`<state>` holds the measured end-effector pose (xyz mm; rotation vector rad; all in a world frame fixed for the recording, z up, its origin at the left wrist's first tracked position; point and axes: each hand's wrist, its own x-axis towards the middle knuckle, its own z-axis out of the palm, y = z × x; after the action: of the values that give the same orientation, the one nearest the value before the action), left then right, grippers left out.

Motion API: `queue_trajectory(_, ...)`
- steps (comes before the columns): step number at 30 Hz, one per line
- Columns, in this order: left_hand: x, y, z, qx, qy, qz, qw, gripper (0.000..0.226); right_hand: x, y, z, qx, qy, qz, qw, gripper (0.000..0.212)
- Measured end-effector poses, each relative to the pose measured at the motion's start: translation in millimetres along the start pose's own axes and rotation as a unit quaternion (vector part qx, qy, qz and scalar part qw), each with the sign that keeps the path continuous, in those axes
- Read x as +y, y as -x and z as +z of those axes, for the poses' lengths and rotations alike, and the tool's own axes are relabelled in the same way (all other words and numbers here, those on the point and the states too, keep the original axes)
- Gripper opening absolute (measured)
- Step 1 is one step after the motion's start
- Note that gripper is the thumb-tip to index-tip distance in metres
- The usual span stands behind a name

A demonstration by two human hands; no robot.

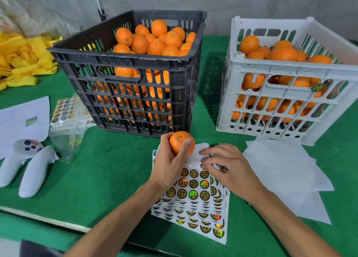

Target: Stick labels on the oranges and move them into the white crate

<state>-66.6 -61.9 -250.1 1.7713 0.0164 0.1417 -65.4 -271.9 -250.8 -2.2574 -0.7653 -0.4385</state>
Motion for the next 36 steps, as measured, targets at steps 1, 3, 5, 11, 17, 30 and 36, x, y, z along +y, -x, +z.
queue_trajectory(1, 0, 0, 0, -0.002, 0.001, 0.002, 1.000, 0.083, -1, 0, -1, 0.003, 0.010, -0.020, 1.000, 0.005)
queue_trajectory(3, -1, -1, -1, -0.007, 0.002, 0.005, 1.000, 0.084, -6, -1, -2, 0.013, -0.023, -0.003, 1.000, 0.006)
queue_trajectory(5, -2, -2, -2, -0.021, -0.011, 0.022, 0.999, 0.082, -17, -8, -3, 0.055, -0.160, 0.102, 0.980, 0.007)
queue_trajectory(11, -3, -2, -2, -0.057, -0.070, 0.089, 0.992, 0.062, -42, -38, -6, 0.099, -0.414, 0.291, 0.857, 0.011)
queue_trajectory(17, -4, -1, -4, -0.067, -0.083, 0.100, 0.989, 0.065, -49, -42, 8, 0.089, -0.406, 0.319, 0.852, 0.009)
queue_trajectory(30, -1, 1, -4, -0.061, -0.067, 0.084, 0.992, 0.070, -40, -34, 7, 0.059, -0.248, 0.297, 0.920, 0.071)
queue_trajectory(36, 14, 3, -5, -0.057, -0.056, 0.087, 0.993, 0.062, -53, -32, 10, 0.099, -0.401, 0.324, 0.851, 0.028)
